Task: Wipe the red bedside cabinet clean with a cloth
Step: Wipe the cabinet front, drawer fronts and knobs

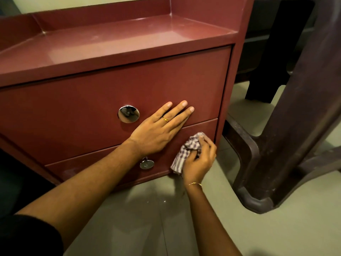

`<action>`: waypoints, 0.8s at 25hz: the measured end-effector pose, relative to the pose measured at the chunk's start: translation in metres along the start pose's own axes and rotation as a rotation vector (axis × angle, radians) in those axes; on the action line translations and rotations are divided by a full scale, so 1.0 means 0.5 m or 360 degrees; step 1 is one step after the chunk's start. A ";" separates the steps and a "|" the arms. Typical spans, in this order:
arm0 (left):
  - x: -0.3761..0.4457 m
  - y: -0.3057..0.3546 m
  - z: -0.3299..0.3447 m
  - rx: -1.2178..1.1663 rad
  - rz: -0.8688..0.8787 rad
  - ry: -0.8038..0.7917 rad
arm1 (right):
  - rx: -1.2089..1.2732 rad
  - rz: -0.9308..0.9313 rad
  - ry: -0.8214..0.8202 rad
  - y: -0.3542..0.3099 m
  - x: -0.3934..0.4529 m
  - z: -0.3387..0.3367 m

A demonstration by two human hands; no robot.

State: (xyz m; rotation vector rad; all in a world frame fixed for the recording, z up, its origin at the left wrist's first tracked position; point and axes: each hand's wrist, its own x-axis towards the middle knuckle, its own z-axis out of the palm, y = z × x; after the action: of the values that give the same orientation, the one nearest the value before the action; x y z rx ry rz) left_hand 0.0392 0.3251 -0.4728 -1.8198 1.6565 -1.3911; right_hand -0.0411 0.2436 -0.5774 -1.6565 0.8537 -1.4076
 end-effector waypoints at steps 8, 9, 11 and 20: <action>-0.228 0.047 -0.046 -0.0520 -0.0180 -0.0060 | -0.0042 -0.0166 -0.0069 -0.067 -0.047 0.037; -0.257 0.061 -0.045 -0.0568 -0.0251 -0.0141 | -0.0094 -0.0349 -0.0203 -0.057 -0.073 0.031; -0.288 0.099 -0.047 -0.0723 -0.0480 -0.0289 | -0.0189 -0.0533 -0.0352 -0.005 -0.079 0.011; -0.224 0.137 -0.057 -0.2015 -0.2069 -0.0502 | -0.0127 -0.0439 -0.0364 -0.051 -0.099 0.023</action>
State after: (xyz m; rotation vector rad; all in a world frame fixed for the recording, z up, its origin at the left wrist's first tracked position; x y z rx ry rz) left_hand -0.0076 0.4157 -0.5601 -3.9217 1.0809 0.0965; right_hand -0.0376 0.3002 -0.5785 -2.0122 0.5735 -1.3426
